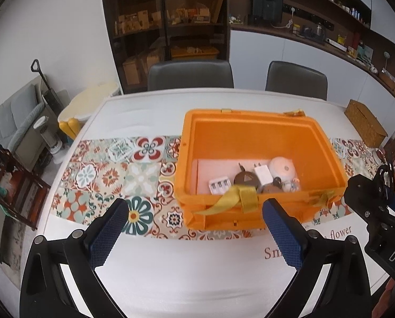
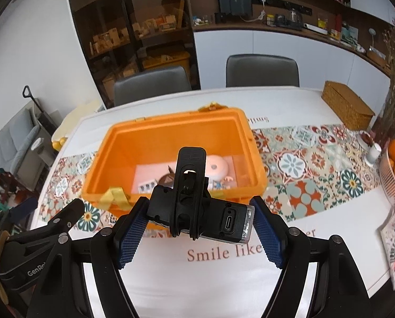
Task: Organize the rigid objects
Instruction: 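Carry the flashlight with the right gripper over the orange crate, then lower the flashlight into the crate and open the right gripper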
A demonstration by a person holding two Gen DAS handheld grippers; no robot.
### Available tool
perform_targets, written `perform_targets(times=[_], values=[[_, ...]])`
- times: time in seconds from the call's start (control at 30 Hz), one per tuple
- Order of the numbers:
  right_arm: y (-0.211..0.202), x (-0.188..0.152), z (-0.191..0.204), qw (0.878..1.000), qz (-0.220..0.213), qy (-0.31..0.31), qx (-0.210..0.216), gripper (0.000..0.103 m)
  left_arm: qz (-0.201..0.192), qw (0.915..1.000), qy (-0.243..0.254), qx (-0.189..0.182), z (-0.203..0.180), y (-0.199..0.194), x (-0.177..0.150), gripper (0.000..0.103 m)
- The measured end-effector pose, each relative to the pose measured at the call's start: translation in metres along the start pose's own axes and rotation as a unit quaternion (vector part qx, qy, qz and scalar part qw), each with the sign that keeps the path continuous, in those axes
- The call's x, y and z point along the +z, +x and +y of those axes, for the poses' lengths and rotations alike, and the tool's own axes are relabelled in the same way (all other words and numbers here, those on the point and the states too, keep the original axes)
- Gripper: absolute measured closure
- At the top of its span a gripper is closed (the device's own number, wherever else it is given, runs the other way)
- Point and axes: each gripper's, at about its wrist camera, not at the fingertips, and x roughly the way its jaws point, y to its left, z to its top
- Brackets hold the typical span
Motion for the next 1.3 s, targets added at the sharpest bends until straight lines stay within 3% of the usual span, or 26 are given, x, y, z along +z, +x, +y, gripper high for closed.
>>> perform_targets(times=[0.53,1.3], values=[[0.009,0.047,0.008,1.0,-0.02,-0.012,0.015,0.027,-0.031,0.9993,-0.013,0.015,0.012,0.003,0.038,0.0],[0.094,0.089,0.035,0.997,0.047,-0.055,0.013,0.027,0.004,0.9988,-0.034,0.034,0.026,0.065,0.068,0.0]])
